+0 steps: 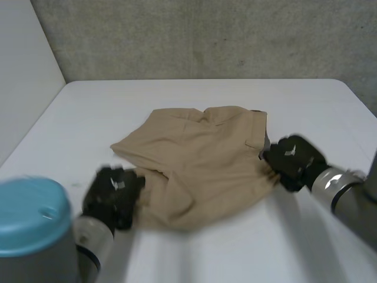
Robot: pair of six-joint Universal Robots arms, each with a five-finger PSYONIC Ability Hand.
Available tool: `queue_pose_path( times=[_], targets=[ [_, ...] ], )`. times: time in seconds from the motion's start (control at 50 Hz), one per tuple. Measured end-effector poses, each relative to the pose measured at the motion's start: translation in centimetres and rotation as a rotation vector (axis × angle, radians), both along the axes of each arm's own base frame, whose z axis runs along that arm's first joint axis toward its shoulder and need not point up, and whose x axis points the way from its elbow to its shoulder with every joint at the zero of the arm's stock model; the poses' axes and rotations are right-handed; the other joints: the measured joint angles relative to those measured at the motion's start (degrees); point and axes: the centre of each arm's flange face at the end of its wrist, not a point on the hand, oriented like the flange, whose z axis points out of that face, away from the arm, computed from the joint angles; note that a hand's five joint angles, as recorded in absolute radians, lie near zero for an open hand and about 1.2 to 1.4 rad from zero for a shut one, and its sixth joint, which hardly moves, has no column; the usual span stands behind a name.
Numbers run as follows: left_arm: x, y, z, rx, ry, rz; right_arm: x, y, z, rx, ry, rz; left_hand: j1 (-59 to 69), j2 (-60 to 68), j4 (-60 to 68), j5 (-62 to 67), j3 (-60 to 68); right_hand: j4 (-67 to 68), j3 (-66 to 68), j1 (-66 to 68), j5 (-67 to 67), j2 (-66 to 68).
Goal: Fold the shorts.
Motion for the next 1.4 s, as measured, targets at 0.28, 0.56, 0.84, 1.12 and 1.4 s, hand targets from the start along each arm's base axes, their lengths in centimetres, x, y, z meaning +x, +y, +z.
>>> queue_pose_path(
  times=[0.28, 0.56, 0.84, 1.12, 1.4],
  targets=[
    [1.3, -2.8, 17.1, -0.548, 0.148, 0.069, -0.1, -0.1, 17.9, -0.355, -0.137, -0.024, 0.00, 0.18, 0.02, 0.00, 0.26, 0.01, 0.00, 1.59, 0.31, 0.00],
    [-1.9, -9.9, 8.5, -0.404, 0.035, 0.090, 2.8, -5.1, 10.1, -0.123, -0.078, -0.025, 0.00, 0.27, 0.04, 0.00, 0.31, 0.01, 0.00, 2.15, 0.46, 0.00],
    [-4.6, -18.6, 3.4, -0.397, 0.013, 0.146, 6.1, -10.7, 4.1, 0.034, -0.150, -0.084, 0.00, 0.28, 0.05, 0.00, 0.32, 0.01, 0.00, 2.46, 0.94, 0.00],
    [-4.7, -24.3, 22.4, -1.058, 0.415, 0.259, 8.3, -16.8, 20.0, -0.835, -0.529, -0.055, 0.00, 0.35, 0.25, 0.00, 0.40, 0.04, 0.00, 2.46, 0.94, 0.27],
    [-2.9, -20.5, 19.7, -0.930, 0.349, 0.250, 9.1, -13.9, 18.7, -0.712, -0.490, 0.003, 0.00, 0.35, 0.26, 0.00, 0.40, 0.04, 0.00, 2.46, 0.94, 0.27]
  ],
)
